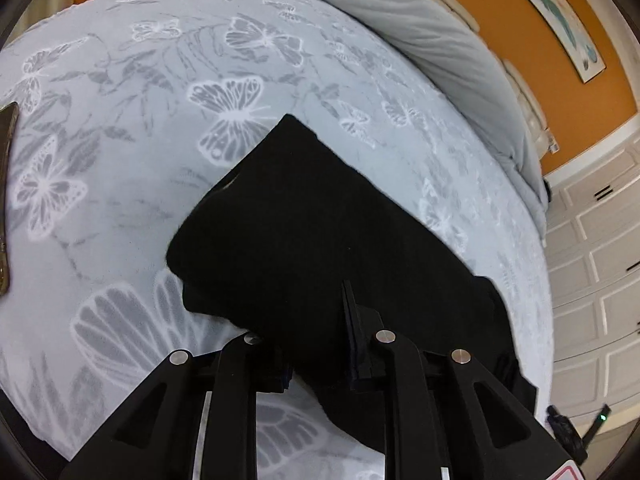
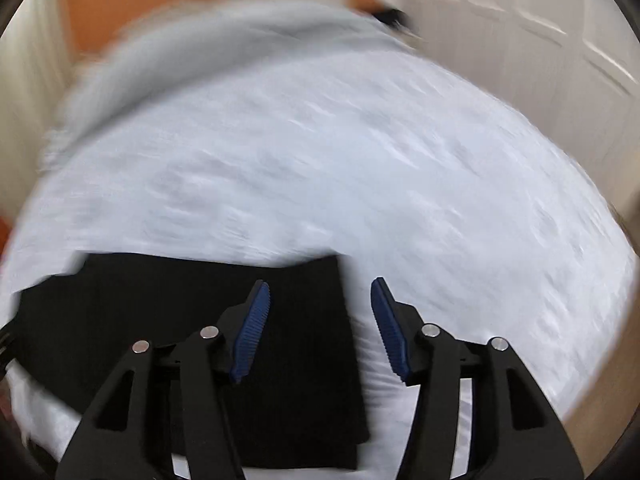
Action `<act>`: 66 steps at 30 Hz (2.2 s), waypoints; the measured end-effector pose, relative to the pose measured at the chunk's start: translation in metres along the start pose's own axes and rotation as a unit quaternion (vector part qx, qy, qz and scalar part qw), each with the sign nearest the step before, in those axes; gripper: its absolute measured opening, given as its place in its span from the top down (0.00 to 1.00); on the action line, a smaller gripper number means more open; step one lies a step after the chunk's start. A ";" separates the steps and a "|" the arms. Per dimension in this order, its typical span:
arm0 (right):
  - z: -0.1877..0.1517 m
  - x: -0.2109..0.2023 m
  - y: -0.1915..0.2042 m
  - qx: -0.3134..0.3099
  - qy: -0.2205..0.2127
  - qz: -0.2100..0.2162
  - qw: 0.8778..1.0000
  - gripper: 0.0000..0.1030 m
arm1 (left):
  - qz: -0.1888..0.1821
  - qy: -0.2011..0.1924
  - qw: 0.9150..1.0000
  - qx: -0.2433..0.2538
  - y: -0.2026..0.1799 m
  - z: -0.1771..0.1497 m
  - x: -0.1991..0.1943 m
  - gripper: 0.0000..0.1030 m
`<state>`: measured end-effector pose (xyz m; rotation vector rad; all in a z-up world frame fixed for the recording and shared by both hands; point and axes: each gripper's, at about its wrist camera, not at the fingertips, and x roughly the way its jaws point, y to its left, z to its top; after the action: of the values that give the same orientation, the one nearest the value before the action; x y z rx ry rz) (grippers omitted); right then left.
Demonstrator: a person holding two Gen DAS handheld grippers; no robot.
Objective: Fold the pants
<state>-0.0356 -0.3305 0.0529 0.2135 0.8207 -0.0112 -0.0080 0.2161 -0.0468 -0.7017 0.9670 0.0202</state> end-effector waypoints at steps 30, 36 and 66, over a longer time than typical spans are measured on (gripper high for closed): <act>0.000 0.072 0.158 -0.124 0.090 0.186 0.970 0.79 | 0.001 0.022 0.998 -0.066 0.019 -0.003 0.019 0.63; 0.016 0.163 0.217 -0.158 0.156 0.132 0.966 0.88 | 0.003 0.014 0.996 -0.091 0.023 -0.005 0.017 0.63; 0.024 0.049 0.001 0.049 0.092 0.066 0.992 0.58 | -0.143 -0.077 0.957 0.242 -0.220 -0.074 -0.050 0.52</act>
<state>0.0154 -0.3308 0.0332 0.3656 0.9902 0.0949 -0.0226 0.0177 0.0823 -0.3720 0.6741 -0.3996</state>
